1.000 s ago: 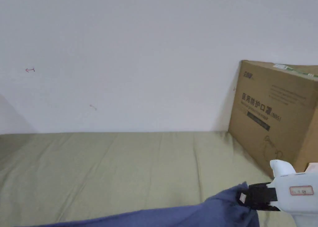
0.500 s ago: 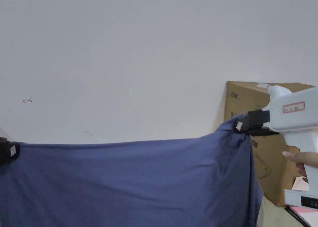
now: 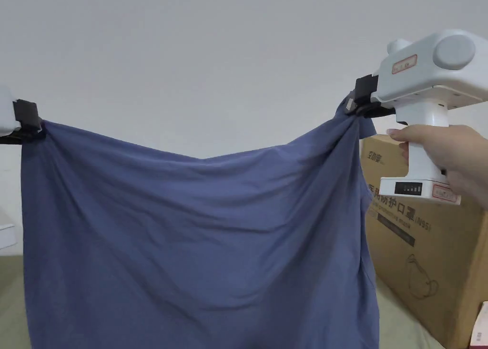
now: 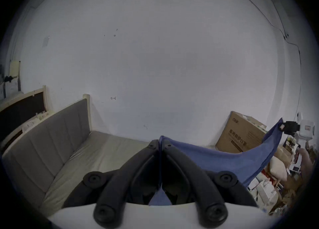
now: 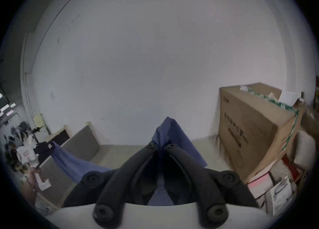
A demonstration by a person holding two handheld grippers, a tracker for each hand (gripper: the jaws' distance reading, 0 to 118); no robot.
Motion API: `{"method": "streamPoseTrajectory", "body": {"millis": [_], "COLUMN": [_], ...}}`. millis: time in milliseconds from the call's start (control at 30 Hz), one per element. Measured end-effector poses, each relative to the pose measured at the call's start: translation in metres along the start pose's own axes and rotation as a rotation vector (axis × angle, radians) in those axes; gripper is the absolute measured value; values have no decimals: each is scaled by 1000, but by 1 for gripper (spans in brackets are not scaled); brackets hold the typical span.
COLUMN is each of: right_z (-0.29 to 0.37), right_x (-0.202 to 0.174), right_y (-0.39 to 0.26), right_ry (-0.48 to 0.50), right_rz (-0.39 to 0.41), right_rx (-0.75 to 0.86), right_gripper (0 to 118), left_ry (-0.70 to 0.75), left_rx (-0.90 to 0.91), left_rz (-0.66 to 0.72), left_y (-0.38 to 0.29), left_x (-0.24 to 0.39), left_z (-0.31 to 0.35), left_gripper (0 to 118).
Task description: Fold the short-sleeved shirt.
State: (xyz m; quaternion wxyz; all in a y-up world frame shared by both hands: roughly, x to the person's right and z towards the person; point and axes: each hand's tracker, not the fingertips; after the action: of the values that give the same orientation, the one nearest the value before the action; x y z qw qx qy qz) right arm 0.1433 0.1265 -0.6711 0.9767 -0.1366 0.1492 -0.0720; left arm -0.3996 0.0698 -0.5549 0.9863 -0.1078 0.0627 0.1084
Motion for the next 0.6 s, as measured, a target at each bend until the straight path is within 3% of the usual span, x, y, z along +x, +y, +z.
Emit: {"method": "streamPoseTrajectory", "body": {"millis": [67, 200, 333, 467, 600], "right_z": [-18, -37, -45, -62, -68], "right_x": [-1, 1, 1, 13, 43], "right_y": [10, 32, 31, -9, -114], "right_ry": [-37, -27, -55, -89, -81], "right_rz": [29, -11, 82, 104, 28], "right_rx": [34, 114, 169, 155, -1], "right_gripper": [4, 4, 4, 4, 4], "left_ry": [88, 90, 108, 88, 8], "left_rx": [24, 99, 127, 73, -71], "left_rz": [-30, -2, -60, -71, 14], "left_y": [7, 22, 17, -19, -98], "left_x": [-1, -5, -5, -6, -18], "left_z": [-17, -37, -53, -70, -69], "left_gripper": [0, 0, 0, 1, 1]}}
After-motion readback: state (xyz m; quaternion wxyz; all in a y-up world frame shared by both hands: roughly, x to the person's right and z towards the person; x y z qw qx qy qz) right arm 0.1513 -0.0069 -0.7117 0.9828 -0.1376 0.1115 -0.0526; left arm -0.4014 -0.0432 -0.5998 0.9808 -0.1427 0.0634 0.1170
